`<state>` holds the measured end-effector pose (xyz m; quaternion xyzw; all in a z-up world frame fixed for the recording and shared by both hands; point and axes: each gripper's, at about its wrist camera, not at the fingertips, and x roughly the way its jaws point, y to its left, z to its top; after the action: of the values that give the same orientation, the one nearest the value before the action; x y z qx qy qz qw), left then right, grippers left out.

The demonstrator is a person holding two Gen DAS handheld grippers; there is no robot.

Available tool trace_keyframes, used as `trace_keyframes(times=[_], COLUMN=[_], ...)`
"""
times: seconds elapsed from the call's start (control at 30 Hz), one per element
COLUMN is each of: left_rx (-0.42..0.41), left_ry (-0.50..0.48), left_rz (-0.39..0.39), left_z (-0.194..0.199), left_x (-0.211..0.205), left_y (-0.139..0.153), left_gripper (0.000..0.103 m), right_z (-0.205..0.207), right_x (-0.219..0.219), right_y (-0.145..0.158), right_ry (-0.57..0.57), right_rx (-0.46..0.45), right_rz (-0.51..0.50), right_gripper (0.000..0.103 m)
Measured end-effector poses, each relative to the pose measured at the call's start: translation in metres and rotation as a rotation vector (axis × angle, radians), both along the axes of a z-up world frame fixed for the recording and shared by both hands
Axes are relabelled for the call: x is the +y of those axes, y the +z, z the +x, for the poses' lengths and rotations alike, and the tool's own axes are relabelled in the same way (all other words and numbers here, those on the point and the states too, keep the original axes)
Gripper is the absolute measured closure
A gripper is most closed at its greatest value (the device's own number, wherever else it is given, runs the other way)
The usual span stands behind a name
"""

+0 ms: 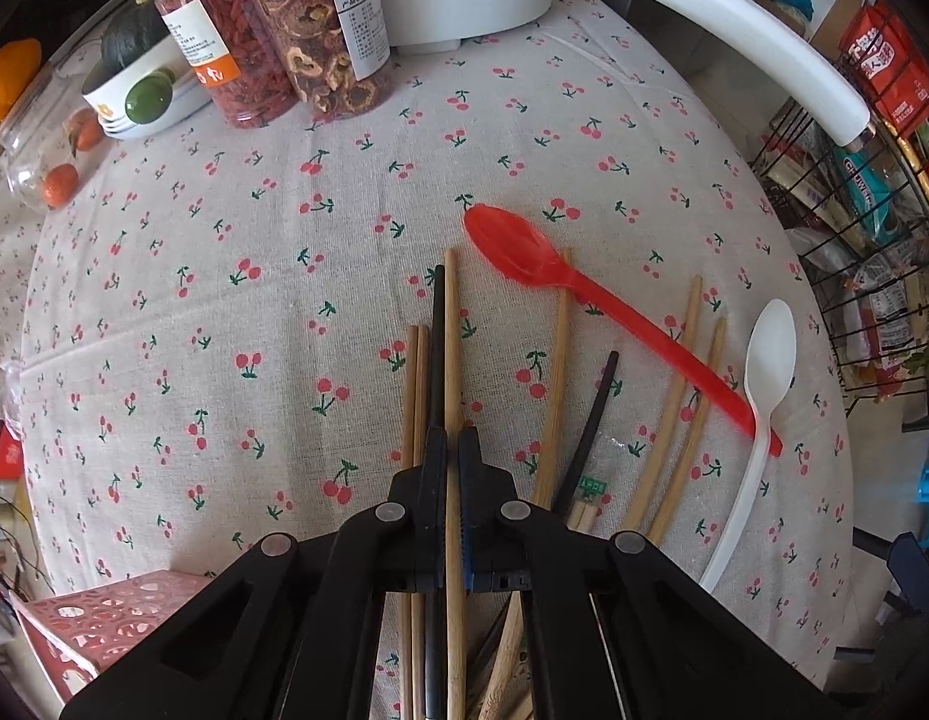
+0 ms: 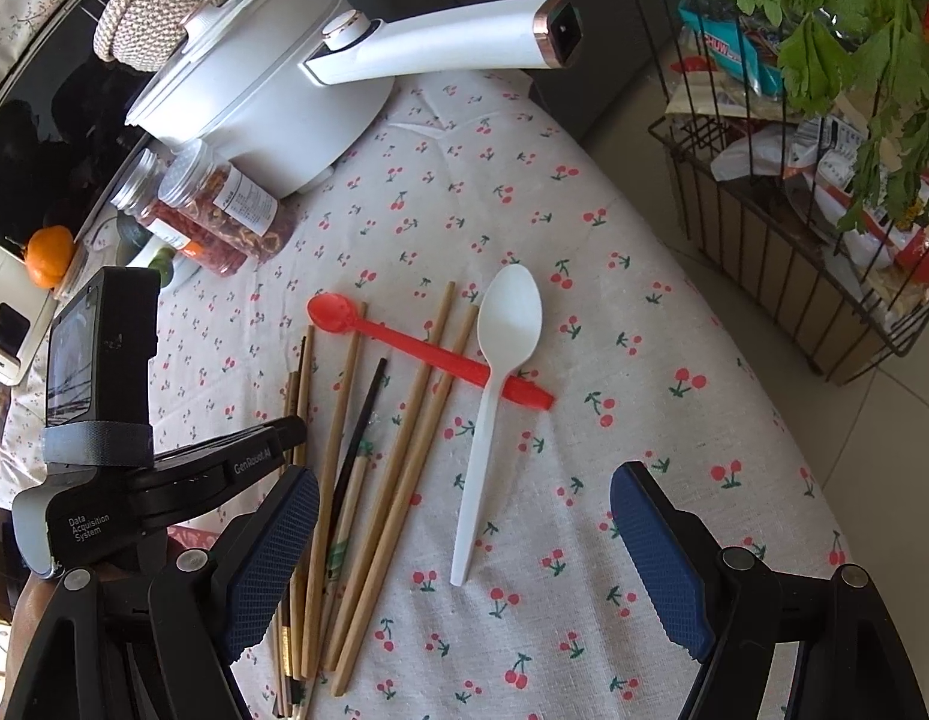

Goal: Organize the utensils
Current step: 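Lower the left tool onto the chopstick pile and grasp a wooden chopstick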

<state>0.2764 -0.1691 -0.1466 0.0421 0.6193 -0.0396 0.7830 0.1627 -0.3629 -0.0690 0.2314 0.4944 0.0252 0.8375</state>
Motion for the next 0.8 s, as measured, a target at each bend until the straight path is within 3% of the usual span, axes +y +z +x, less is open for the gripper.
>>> trace_keyframes(times=[0.33, 0.63, 0.8], left_rx=[0.02, 0.107, 0.07], left_ry=[-0.003, 0.014, 0.015], left_rz=[0.035, -0.014, -0.019], left_z=[0.01, 0.006, 0.002], left_x=[-0.008, -0.005, -0.006], left_y=[-0.004, -0.011, -0.013], left_gripper=[0.099, 0.095, 0.096], right_z=[0.0, 0.0, 0.001], right_x=[0.0, 0.002, 0.004], right_y=[0.001, 0.001, 0.0], right_ry=[0.0, -0.005, 0.001], right_rx=[0.004, 0.009, 0.015], right_rz=[0.005, 0.013, 0.009], right_gripper=[0.018, 0.018, 0.018])
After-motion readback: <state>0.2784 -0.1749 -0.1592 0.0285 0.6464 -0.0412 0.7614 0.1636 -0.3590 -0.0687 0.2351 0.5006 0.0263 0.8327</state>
